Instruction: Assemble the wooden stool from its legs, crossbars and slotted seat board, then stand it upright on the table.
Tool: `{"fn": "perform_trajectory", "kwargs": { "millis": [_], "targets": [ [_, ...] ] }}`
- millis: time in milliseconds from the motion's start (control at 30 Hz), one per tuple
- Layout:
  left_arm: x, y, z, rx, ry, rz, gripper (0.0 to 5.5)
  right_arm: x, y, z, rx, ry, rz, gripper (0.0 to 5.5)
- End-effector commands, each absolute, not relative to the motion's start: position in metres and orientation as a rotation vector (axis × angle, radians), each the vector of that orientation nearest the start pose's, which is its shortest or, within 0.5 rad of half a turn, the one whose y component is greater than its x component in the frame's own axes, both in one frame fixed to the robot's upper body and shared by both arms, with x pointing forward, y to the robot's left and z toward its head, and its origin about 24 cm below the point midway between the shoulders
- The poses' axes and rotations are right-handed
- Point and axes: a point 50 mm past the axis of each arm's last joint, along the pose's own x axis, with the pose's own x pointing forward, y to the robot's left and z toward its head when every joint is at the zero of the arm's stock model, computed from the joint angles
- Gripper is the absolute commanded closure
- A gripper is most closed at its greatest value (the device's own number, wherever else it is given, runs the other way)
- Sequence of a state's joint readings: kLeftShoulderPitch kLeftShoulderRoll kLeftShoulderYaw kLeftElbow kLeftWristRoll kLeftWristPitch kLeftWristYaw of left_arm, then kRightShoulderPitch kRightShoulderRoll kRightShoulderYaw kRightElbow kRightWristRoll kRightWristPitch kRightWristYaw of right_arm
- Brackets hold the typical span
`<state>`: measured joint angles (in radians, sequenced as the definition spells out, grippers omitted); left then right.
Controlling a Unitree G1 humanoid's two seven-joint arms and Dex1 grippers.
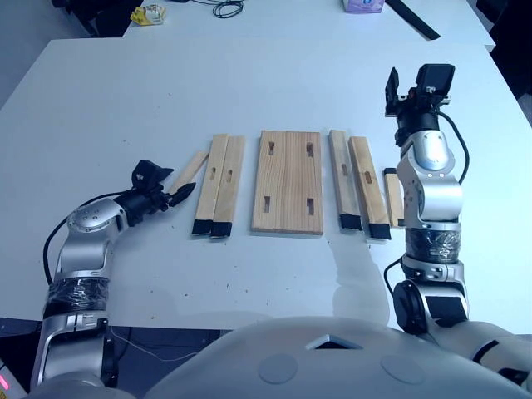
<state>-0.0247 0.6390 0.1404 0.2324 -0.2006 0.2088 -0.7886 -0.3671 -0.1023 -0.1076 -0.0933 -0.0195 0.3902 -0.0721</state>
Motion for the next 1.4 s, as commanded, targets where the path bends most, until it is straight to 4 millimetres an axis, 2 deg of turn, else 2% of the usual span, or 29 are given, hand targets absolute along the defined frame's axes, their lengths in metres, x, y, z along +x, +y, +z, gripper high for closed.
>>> {"fn": "perform_trajectory", "kwargs": {
  "millis": [33,200,433,667,900,967,1100,1167,1233,1333,1400],
  "targets": [
    [0.239,0.305,0.029,0.28,0.557,-0.463,1.97,0.311,-0.172,0.13,-0.088,-0.071,-0.122,2.28],
    [0.24,0.299,0.022,0.245,0.613,-0.525,1.97,0.311,-0.171,0.13,-0.082,-0.073,-0.128,2.28],
    [0.233,0.286,0.017,0.21,0.656,-0.625,3.05,0.311,-0.169,0.13,-0.076,-0.074,-0.13,2.28],
    [0.223,0.293,0.009,0.192,0.712,-0.621,4.19,0.31,-0.17,0.129,-0.072,-0.076,-0.139,2.28],
    [0.223,0.296,0.011,0.226,0.697,-0.57,4.19,0.31,-0.17,0.129,-0.063,-0.08,-0.152,2.28],
    [0.23,0.296,0.022,0.198,0.631,-0.531,4.19,0.31,-0.171,0.13,-0.063,-0.083,-0.151,2.28],
    [0.257,0.286,0.066,0.068,0.373,-0.467,4.19,0.313,-0.17,0.133,-0.078,-0.095,-0.107,2.28],
    [0.271,0.264,0.098,-0.046,0.177,-0.496,4.19,0.319,-0.162,0.137,-0.048,-0.097,0.004,2.28],
    [0.276,0.238,0.133,-0.155,-0.022,-0.573,4.19,0.323,-0.151,0.147,-0.031,-0.115,0.191,2.28],
    [0.271,0.216,0.173,-0.262,-0.236,-0.686,4.19,0.325,-0.144,0.165,0.025,-0.136,0.456,2.28],
    [0.266,0.209,0.191,-0.326,-0.331,-0.747,4.19,0.327,-0.143,0.178,0.113,-0.133,0.599,2.28]
  ]
}}
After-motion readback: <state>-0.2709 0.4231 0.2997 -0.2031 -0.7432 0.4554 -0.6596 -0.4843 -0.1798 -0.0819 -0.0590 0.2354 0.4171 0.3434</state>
